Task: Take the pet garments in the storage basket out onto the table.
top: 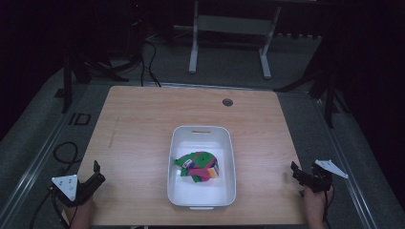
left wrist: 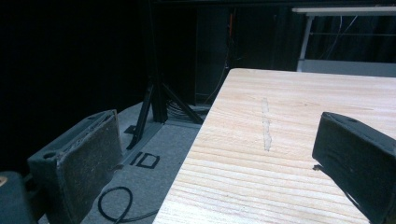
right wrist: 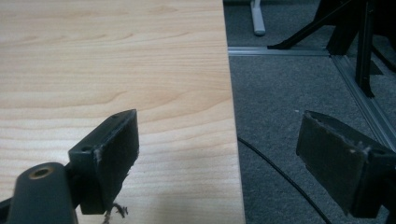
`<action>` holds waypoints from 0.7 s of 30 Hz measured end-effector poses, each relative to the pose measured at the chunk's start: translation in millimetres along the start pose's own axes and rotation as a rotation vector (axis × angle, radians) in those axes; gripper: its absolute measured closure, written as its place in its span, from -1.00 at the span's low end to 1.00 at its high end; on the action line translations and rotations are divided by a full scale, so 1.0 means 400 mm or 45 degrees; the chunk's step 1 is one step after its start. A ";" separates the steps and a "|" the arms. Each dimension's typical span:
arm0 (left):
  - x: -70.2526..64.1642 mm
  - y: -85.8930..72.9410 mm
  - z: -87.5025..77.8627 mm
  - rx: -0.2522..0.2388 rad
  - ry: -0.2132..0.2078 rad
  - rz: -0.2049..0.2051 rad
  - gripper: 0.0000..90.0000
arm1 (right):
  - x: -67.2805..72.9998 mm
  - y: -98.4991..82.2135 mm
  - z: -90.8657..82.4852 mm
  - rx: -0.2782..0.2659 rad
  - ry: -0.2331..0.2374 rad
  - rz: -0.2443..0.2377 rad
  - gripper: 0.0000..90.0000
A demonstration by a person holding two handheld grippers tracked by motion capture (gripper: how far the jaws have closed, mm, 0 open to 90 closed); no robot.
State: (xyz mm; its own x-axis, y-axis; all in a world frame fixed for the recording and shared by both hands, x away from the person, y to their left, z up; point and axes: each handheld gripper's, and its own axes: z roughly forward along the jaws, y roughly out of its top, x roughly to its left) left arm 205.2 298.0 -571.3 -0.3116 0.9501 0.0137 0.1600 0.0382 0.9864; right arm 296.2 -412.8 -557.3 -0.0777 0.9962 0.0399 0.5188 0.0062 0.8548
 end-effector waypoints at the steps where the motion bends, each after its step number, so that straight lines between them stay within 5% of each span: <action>1: 0.000 0.000 0.000 0.000 0.001 0.001 -0.96 | 0.003 0.000 0.002 0.012 0.005 -0.018 -0.70; 5: -0.001 0.000 0.000 0.000 0.000 0.004 -0.96 | 0.005 0.001 0.003 0.032 0.003 -0.018 -0.70; 12: 0.000 0.000 0.000 0.000 0.001 0.001 -0.96 | -0.015 0.002 0.007 0.092 0.152 -0.028 -0.71; 21: 0.001 0.000 0.000 -0.001 -0.005 -0.004 -0.96 | -0.033 0.010 -0.001 0.153 0.273 -0.160 -0.71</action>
State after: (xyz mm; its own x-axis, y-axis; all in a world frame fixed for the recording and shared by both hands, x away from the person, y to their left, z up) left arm 205.2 298.3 -571.3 -0.3082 0.9513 0.0098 0.1579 0.0410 0.9866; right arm 298.8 -426.1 -554.0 -0.3197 0.9458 0.0567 0.5899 0.1518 0.7931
